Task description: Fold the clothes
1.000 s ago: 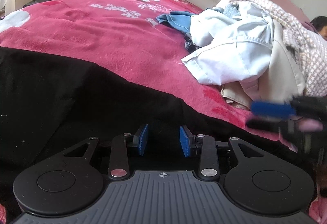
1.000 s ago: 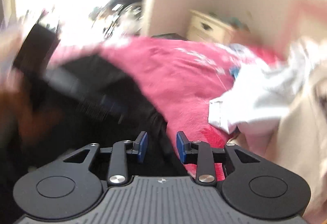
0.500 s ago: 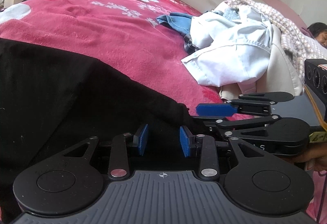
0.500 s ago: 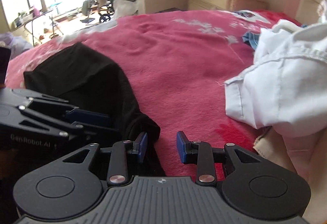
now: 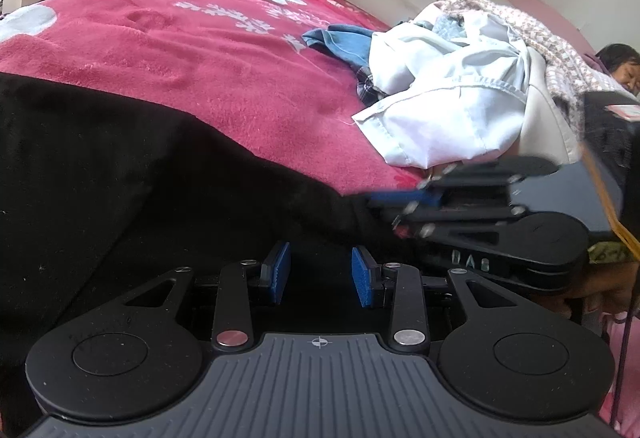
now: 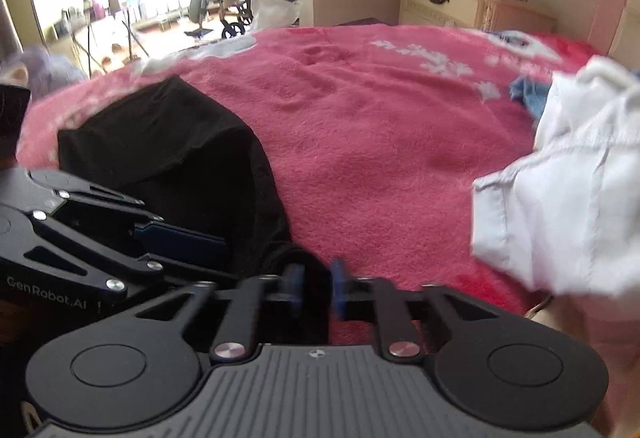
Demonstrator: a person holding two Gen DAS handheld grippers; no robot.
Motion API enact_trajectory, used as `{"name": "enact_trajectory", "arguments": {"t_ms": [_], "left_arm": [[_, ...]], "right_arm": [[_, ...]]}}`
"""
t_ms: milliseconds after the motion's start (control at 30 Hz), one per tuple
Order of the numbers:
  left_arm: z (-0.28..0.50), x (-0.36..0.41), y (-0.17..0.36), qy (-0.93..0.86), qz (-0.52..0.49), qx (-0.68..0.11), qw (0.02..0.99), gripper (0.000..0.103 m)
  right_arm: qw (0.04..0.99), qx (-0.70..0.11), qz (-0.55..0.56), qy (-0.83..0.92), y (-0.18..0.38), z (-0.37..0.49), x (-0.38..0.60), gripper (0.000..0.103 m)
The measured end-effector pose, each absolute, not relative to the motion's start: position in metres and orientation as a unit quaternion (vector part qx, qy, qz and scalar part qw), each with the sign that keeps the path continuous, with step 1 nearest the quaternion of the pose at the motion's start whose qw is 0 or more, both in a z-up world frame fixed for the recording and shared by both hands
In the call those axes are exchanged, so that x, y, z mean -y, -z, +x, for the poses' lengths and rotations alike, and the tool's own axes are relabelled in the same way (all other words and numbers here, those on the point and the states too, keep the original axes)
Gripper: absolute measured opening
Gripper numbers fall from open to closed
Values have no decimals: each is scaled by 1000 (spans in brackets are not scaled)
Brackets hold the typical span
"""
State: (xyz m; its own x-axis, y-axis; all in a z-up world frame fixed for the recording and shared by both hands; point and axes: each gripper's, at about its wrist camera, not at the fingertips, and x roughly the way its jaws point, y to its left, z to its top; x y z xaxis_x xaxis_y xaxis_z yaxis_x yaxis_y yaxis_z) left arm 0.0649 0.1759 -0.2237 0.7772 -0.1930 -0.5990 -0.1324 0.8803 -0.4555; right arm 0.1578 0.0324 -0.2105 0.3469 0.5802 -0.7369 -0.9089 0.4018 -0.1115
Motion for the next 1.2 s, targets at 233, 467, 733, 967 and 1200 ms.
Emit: {"name": "enact_trajectory", "arguments": {"t_ms": [233,467,733,967,1200], "left_arm": [[65,-173,224,15,-233,-334,913,34],[65,-174,222,12,-238,-334,912,34],[65,-175,214,7,-242,-322,915,34],[55,-177,203,-6,-212,-297,931,34],[57,-193,214,-53,-225,-314,921,34]], "right_arm": [[801,-139,-452,-368,221,137,-49,6],[832,-196,-377,-358,203,162,-42,16],[808,-396,-100,-425,186,208,-1,51],[790,-409,-172,-423,205,198,-28,3],[829,-319,-233,-395,204,184,-38,2]]}}
